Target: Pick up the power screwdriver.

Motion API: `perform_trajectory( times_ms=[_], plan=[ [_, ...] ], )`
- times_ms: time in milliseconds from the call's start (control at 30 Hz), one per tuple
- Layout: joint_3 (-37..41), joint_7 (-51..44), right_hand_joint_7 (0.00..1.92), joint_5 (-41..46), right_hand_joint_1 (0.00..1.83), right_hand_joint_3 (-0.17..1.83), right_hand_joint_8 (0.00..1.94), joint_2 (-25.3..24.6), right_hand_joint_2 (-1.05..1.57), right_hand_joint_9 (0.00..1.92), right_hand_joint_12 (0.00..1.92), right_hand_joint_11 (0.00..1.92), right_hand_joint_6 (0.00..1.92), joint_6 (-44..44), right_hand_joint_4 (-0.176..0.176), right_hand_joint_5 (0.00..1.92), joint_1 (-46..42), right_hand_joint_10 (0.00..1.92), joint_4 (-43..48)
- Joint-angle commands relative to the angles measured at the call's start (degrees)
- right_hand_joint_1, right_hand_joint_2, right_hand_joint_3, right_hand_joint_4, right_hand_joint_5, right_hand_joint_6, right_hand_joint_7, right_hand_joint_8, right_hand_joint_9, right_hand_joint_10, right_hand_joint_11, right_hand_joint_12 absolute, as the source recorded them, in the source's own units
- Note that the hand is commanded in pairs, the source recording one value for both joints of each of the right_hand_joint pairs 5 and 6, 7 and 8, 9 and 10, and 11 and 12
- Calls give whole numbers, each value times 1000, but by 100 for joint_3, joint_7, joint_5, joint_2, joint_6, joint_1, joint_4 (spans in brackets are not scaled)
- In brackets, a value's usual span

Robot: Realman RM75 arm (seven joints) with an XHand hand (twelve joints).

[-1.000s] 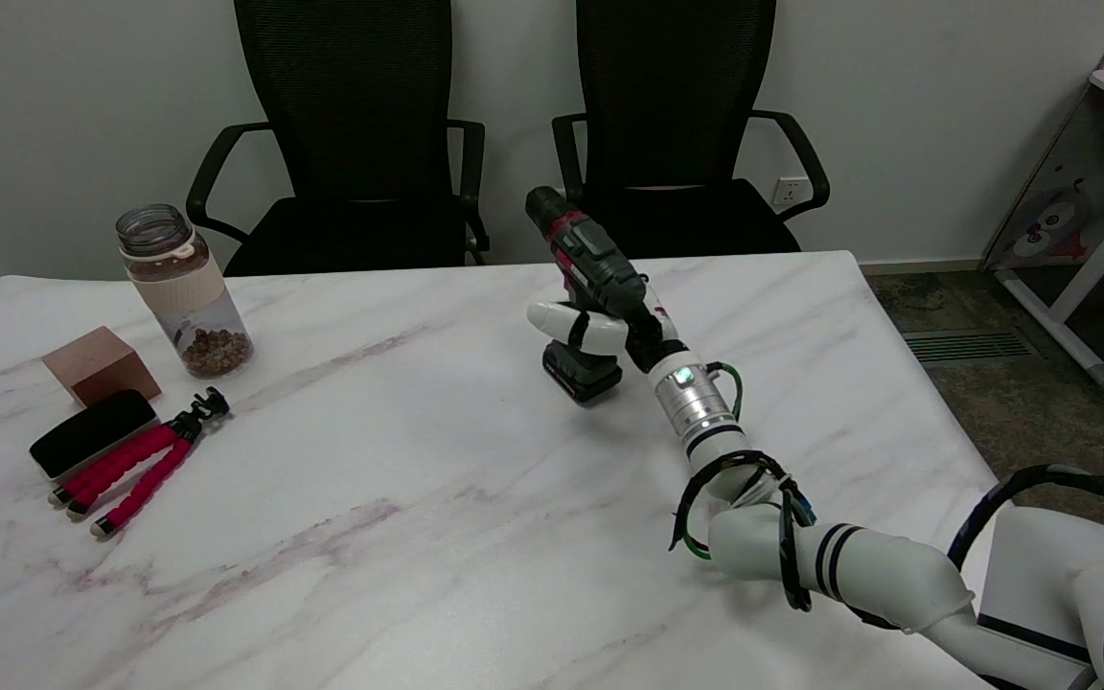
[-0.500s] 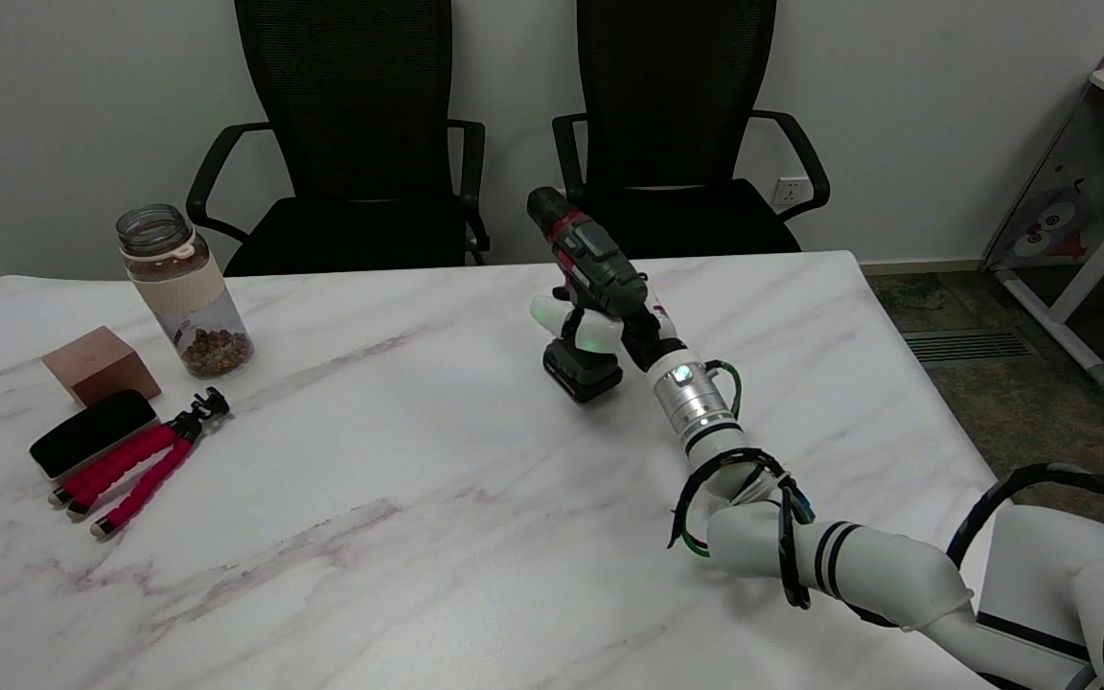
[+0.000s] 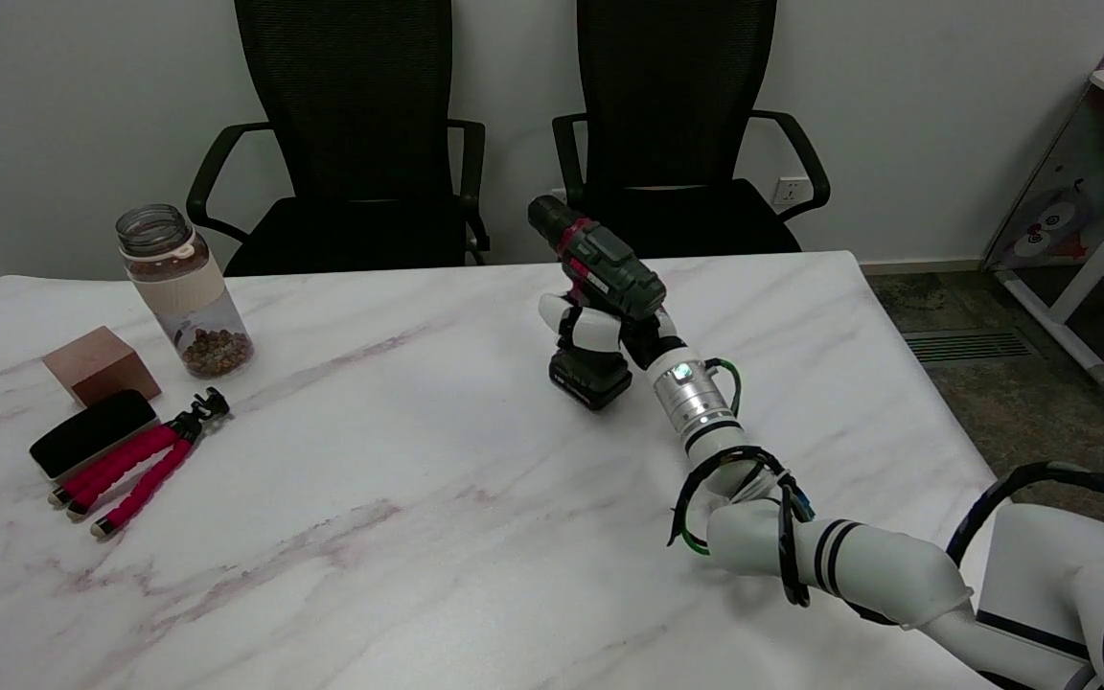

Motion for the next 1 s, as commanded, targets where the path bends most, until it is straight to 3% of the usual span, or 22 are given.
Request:
perform_trajectory(
  times_ms=[33, 267, 1000],
  plan=[
    [24, 43, 72, 18, 1016, 923, 72, 53, 561, 594, 767, 767, 72, 40, -103, 72, -17, 594, -204],
    [24, 87, 77, 18, 1009, 1010, 77, 62, 441, 493, 636, 636, 77, 58, -73, 77, -71, 493, -282],
    [15, 1215, 67, 18, 1003, 1024, 67, 202, 394, 457, 556, 556, 67, 5, -72, 67, -326, 457, -397]
  ],
)
